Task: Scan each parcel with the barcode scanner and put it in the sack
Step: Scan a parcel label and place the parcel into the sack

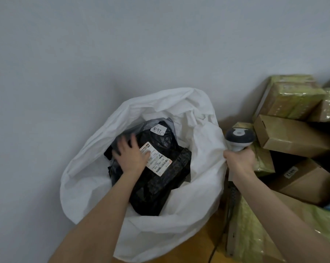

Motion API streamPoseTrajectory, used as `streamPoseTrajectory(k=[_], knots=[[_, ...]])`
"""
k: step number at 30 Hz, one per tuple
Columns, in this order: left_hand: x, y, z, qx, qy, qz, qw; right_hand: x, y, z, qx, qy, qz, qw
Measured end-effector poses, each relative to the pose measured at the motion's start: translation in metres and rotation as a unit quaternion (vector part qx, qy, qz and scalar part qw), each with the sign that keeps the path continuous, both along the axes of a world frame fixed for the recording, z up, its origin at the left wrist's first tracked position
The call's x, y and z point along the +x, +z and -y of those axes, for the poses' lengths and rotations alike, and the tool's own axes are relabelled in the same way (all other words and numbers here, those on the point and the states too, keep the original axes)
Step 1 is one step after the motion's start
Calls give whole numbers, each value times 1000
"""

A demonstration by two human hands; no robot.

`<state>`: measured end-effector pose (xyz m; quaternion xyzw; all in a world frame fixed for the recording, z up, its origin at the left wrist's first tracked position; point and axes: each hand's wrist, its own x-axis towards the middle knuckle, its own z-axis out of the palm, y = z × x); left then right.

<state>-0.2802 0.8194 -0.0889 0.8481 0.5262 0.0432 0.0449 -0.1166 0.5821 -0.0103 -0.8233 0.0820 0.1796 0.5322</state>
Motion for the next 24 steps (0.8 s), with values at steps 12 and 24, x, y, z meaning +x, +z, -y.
streamPoseTrajectory(k=[12,24], knots=[[4,-1,21,11,-237,-87,967,-1,7,-5,-23,8,-8,1000],[-1,-33,-15,-128,-186,-221,949,2,-7,-12,-28,12,7,999]])
